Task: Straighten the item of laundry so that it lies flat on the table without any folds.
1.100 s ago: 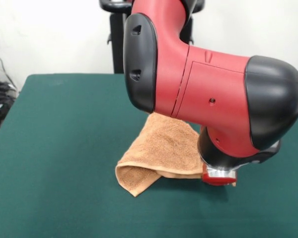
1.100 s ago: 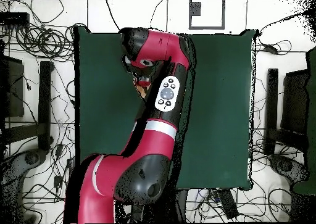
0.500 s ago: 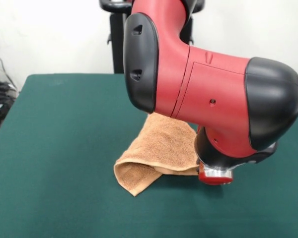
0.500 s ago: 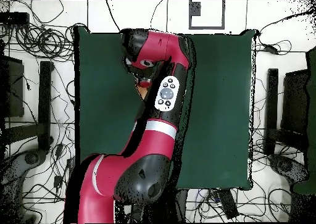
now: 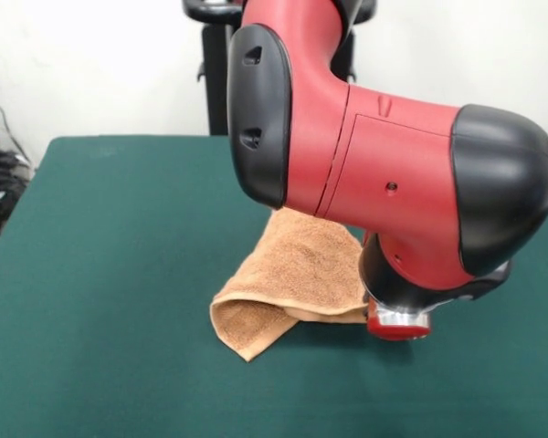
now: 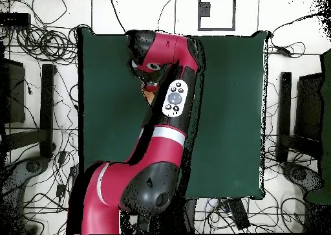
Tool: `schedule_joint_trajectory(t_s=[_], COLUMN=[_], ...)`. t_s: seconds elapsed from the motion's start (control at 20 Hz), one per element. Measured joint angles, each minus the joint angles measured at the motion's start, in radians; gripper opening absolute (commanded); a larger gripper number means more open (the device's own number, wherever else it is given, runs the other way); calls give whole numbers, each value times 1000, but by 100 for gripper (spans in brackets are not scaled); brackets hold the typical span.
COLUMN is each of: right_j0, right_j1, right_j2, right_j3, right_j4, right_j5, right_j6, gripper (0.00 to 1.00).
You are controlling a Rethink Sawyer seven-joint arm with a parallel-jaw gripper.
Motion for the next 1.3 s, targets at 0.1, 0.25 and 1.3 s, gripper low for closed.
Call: schedule_joint_trajectory(t_s=[0.1, 0.25, 1.3], right_j0=[0, 0, 8], right_j1=[-3, -11, -209], right_j2=[13, 27, 183], right_j3=[0, 2, 326], right_j4=[-1, -5, -137], right_j5=[0, 0, -399], right_j6=[0, 0, -4], gripper=[0, 0, 0])
